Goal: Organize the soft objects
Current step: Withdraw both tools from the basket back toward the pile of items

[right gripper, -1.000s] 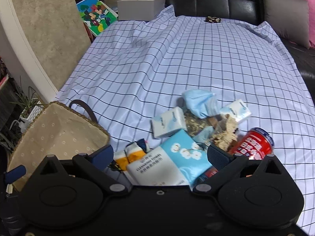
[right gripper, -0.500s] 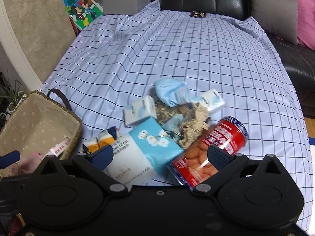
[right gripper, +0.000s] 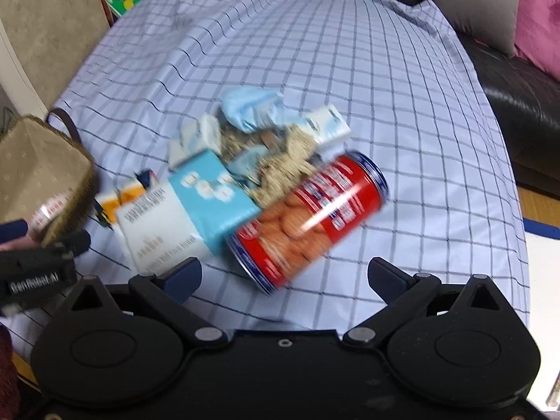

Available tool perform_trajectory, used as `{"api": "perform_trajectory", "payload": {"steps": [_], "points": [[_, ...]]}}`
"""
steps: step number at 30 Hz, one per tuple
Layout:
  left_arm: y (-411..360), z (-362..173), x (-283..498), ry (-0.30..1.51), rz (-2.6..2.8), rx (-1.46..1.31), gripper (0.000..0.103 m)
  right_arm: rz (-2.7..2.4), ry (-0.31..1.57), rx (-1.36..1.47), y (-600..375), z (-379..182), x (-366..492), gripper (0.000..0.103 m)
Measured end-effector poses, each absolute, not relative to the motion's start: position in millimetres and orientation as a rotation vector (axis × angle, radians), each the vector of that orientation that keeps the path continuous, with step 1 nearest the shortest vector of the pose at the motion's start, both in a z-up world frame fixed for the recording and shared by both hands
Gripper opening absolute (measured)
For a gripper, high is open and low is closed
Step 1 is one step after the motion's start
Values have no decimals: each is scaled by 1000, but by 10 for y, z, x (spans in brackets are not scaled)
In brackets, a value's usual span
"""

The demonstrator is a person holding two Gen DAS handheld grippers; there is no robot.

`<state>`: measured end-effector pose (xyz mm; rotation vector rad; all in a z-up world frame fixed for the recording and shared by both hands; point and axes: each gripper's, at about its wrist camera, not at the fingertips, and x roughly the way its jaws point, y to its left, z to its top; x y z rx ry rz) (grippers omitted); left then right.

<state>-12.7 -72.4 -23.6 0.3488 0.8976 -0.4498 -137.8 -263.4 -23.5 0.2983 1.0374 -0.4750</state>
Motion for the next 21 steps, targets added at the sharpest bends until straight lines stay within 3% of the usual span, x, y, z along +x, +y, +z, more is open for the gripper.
{"api": "perform_trajectory", "payload": {"steps": [21], "points": [[-1070, -523, -129, 982, -483, 395, 93, -363, 1203, 352, -2727, -684, -1751, 102]]}}
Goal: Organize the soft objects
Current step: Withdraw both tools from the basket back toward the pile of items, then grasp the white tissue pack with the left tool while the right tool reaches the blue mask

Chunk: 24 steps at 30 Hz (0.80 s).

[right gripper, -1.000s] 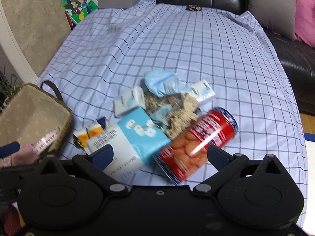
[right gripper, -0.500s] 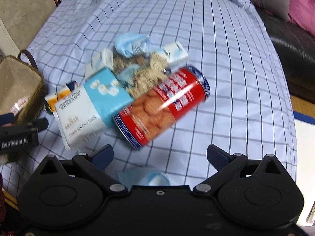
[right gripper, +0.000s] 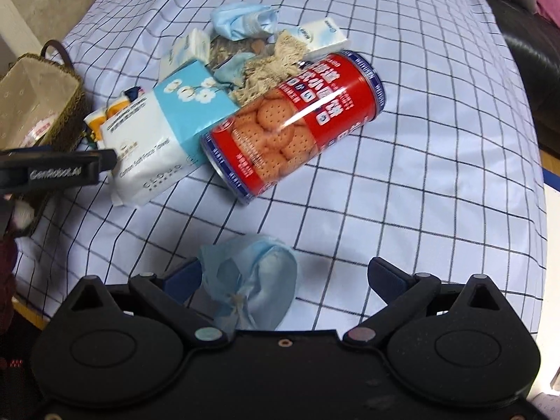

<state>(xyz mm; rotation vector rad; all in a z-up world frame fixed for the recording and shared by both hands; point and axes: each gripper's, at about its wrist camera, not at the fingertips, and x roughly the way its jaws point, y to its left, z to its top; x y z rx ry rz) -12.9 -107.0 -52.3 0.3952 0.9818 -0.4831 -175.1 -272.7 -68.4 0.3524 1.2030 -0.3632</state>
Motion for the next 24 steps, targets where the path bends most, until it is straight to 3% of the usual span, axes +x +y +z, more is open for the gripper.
{"api": "perform_trajectory", "payload": {"steps": [7, 18, 24], "points": [[-1141, -551, -129, 990, -481, 396, 93, -315, 1239, 253, -2527, -777, -1766, 102], [-1161, -569, -117, 1004, -483, 385, 93, -362, 1244, 144, -2567, -737, -1784, 78], [-1105, -513, -23, 1011, -485, 343, 93, -400, 1258, 230, -2781, -715, -1832, 39]]}}
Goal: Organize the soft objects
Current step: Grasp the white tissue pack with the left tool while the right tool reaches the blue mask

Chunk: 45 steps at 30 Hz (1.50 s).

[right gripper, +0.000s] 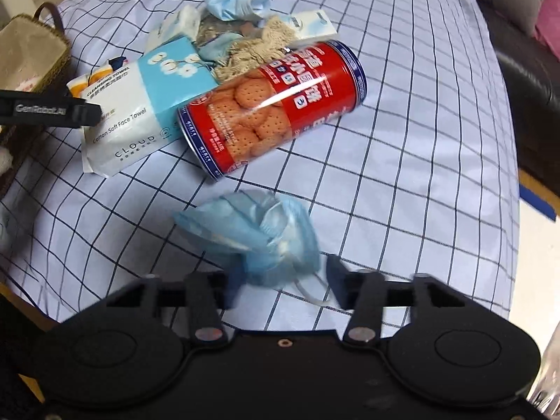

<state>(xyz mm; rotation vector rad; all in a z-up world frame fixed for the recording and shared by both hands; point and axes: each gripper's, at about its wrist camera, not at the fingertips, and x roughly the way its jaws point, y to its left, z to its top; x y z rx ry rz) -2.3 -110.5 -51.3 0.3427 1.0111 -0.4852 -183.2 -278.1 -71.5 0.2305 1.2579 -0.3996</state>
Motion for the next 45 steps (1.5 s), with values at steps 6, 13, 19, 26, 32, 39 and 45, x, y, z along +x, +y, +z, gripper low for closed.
{"api": "perform_trajectory", "payload": {"steps": [6, 13, 19, 26, 32, 39, 45], "points": [[-995, -373, 130, 989, -484, 263, 93, -404, 1221, 254, -2819, -606, -1855, 29], [-950, -273, 309, 978, -452, 189, 92, -417, 1144, 296, -2891, -375, -1882, 27], [-1106, -273, 174, 942, -477, 256, 93, -436, 1102, 341, -2979, -304, -1922, 62], [-1207, -245, 94, 915, -494, 330, 93, -426, 1110, 306, -2879, -420, -1848, 96], [-1249, -224, 154, 916, -496, 359, 93, -460, 1170, 247, -2797, -608, -1698, 99], [-1189, -250, 259, 947, -507, 315, 93, -443, 1217, 180, -2698, -775, -1573, 76], [-1099, -184, 343, 930, -488, 269, 93, -432, 1257, 210, -2762, -819, -1589, 27]]}}
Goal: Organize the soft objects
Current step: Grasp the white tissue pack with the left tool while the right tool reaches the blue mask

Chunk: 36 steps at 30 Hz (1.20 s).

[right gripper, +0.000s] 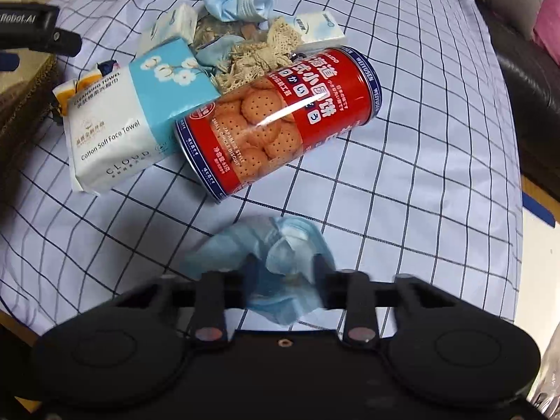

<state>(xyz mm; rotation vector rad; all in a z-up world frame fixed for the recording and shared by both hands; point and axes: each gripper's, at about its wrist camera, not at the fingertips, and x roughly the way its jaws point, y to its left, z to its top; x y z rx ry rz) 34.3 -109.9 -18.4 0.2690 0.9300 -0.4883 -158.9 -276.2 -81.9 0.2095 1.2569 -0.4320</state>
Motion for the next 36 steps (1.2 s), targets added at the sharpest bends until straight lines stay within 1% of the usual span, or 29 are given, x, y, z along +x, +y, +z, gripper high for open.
{"api": "perform_trajectory", "payload": {"steps": [2, 6, 10, 11, 15, 20, 22, 25, 27, 29, 30, 36], "points": [[-1101, -190, 350, 938, -497, 259, 93, -432, 1240, 228, -2800, -763, -1617, 23], [-1138, -200, 327, 940, -511, 266, 93, -450, 1200, 259, -2877, -618, -1686, 22], [-1188, -233, 305, 946, -521, 279, 93, -471, 1161, 292, -2950, -483, -1750, 18], [-1197, -242, 308, 949, -520, 278, 93, -471, 1155, 296, -2959, -453, -1758, 18], [-1248, -295, 333, 958, -509, 285, 93, -468, 1146, 296, -2967, -426, -1770, 23], [-1377, -459, 404, 1000, -484, 286, 93, -461, 1154, 282, -2935, -463, -1758, 35], [-1408, -500, 444, 1017, -469, 250, 93, -463, 1149, 285, -2936, -461, -1755, 35], [-1505, -469, 505, 1004, -454, 237, 93, -460, 1142, 293, -2936, -442, -1749, 41], [-1599, -428, 556, 992, -456, 231, 93, -462, 1134, 296, -2945, -423, -1740, 42], [-1702, -401, 618, 993, -488, 216, 95, -471, 1122, 302, -2966, -400, -1739, 46], [-1748, -407, 651, 999, -504, 206, 99, -477, 1116, 309, -2982, -390, -1740, 47], [-1940, -603, 937, 1056, -493, 132, 98, -495, 1106, 344, -3046, -391, -1757, 49]]}}
